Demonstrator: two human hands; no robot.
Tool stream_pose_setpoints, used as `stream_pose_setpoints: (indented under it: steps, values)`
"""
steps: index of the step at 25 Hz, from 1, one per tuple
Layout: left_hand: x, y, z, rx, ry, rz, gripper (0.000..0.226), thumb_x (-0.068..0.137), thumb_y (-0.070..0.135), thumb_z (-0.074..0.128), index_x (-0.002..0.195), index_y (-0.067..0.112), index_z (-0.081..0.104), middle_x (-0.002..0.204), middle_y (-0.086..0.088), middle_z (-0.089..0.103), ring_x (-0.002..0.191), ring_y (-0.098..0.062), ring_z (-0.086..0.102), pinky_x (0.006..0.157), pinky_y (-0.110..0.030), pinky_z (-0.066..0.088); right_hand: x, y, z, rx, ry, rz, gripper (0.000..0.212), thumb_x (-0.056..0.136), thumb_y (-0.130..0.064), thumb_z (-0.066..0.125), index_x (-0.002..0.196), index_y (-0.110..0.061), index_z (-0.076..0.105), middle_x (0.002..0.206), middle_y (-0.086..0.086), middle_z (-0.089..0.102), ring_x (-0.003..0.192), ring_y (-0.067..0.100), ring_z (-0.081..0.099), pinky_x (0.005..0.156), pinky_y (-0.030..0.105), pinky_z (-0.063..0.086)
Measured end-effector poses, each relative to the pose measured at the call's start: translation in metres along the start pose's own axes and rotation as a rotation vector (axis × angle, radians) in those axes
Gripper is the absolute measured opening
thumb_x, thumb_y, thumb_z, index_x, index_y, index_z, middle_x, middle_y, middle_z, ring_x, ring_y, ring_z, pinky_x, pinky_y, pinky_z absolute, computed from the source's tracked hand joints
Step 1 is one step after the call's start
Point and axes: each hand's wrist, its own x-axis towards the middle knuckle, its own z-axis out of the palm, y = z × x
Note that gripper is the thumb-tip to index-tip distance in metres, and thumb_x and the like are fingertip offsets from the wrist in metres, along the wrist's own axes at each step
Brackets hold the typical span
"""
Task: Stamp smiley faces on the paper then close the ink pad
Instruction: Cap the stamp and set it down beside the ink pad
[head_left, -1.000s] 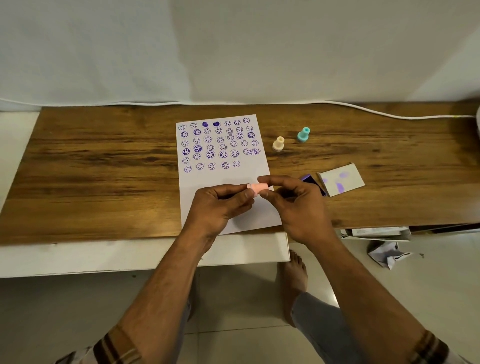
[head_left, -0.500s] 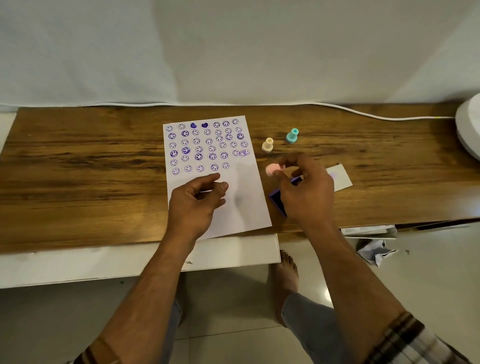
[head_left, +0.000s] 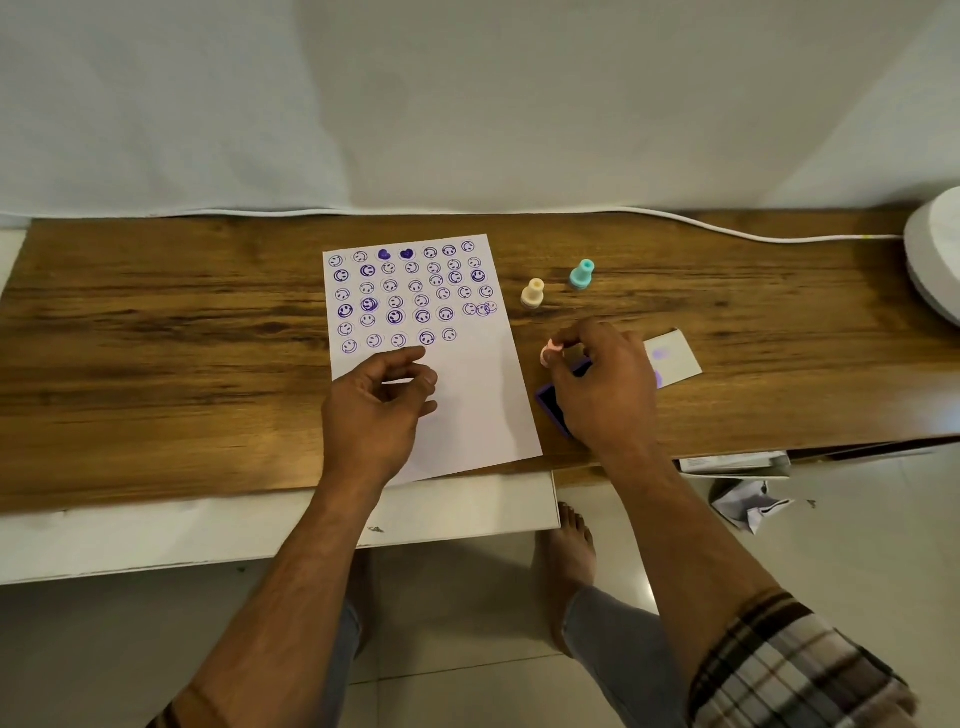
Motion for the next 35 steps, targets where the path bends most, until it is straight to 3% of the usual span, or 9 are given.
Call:
stream_pose_setpoints:
  steps: [5,9,11,13,15,20,25,29,35]
  values:
    - [0.001,0.001,-0.002,0.004,0.01,0.014,0.026,0.091,0.006,0.075,0.107,0.027,0.077,0.095,-0.001,0.077,0.09,-0.022,0.077,0.076,-0.037,0.067,-0.001,-0.001,-0.005,0.0,-0.029,-0.047,0.021,0.089,-0.037,0.079,0.105,-0.029,0.067,0.113,-0.011,0.07,0.105,0.009,0.049,0.08,0.033,0.049]
    - [0.002,0.003,-0.004,-0.022,0.113,0.037,0.023,0.094,0.008,0.072,0.114,0.019,0.076,0.107,-0.001,0.075,0.08,-0.02,0.077,0.073,-0.033,0.066,0.01,0.007,-0.027,0.161,0.066,0.121,0.041,0.087,-0.047,0.074,0.125,-0.042,0.058,0.13,-0.011,0.061,0.117,0.011,0.055,0.075,0.02,0.05]
    - [0.003,0.002,-0.006,-0.036,0.16,0.055,0.022,0.095,0.009,0.071,0.114,0.02,0.075,0.113,0.0,0.074,0.076,-0.018,0.077,0.073,-0.033,0.066,0.016,0.022,-0.039,0.037,0.084,0.217,0.05,0.089,-0.046,0.074,0.134,-0.042,0.053,0.142,-0.002,0.053,0.127,0.021,0.052,0.087,0.036,0.057]
    - [0.003,0.002,-0.007,-0.048,0.178,0.065,0.022,0.096,0.009,0.07,0.113,0.021,0.075,0.118,-0.001,0.074,0.074,-0.017,0.077,0.073,-0.033,0.066,0.019,0.034,-0.049,-0.13,-0.01,0.323,0.062,0.091,-0.049,0.071,0.146,-0.037,0.047,0.153,0.007,0.045,0.136,0.032,0.045,0.105,0.053,0.048]
    - [0.004,0.0,-0.008,-0.031,0.181,0.066,0.025,0.099,0.006,0.065,0.116,0.021,0.075,0.123,-0.002,0.072,0.074,-0.017,0.077,0.073,-0.033,0.066,0.019,0.04,-0.053,-0.171,-0.123,0.352,0.068,0.096,-0.047,0.065,0.157,-0.035,0.036,0.161,0.01,0.038,0.143,0.036,0.038,0.111,0.057,0.042]
    - [0.005,-0.001,-0.008,0.0,0.179,0.067,0.042,0.102,-0.004,0.05,0.12,0.027,0.073,0.124,0.001,0.069,0.076,-0.017,0.078,0.071,-0.03,0.066,0.021,0.052,-0.064,-0.168,-0.228,0.305,0.077,0.098,-0.017,0.063,0.163,-0.033,0.024,0.163,0.01,0.036,0.145,0.038,0.037,0.113,0.058,0.042]
    - [0.006,-0.002,-0.01,-0.006,0.174,0.068,0.049,0.101,-0.008,0.047,0.122,0.029,0.072,0.126,0.001,0.068,0.076,-0.017,0.078,0.069,-0.026,0.064,0.023,0.063,-0.062,-0.231,-0.315,0.26,0.076,0.104,-0.025,0.057,0.166,-0.019,0.014,0.171,0.007,0.022,0.155,0.032,0.022,0.124,0.053,0.025]
    - [0.006,-0.003,-0.009,0.006,0.174,0.076,0.047,0.101,-0.007,0.049,0.125,0.027,0.071,0.132,-0.002,0.067,0.079,-0.021,0.078,0.072,-0.03,0.065,0.022,0.058,-0.061,-0.216,-0.26,0.302,0.089,0.096,-0.041,0.07,0.165,-0.028,0.016,0.17,0.004,0.027,0.153,0.033,0.027,0.119,0.056,0.033]
    - [0.006,0.0,-0.011,-0.01,0.182,0.082,0.048,0.101,-0.008,0.048,0.123,0.028,0.071,0.133,-0.003,0.067,0.076,-0.019,0.078,0.069,-0.027,0.064,0.02,0.042,-0.07,-0.107,-0.054,0.38,0.108,0.082,-0.041,0.086,0.164,-0.032,0.016,0.163,0.013,0.029,0.143,0.038,0.04,0.108,0.055,0.046]
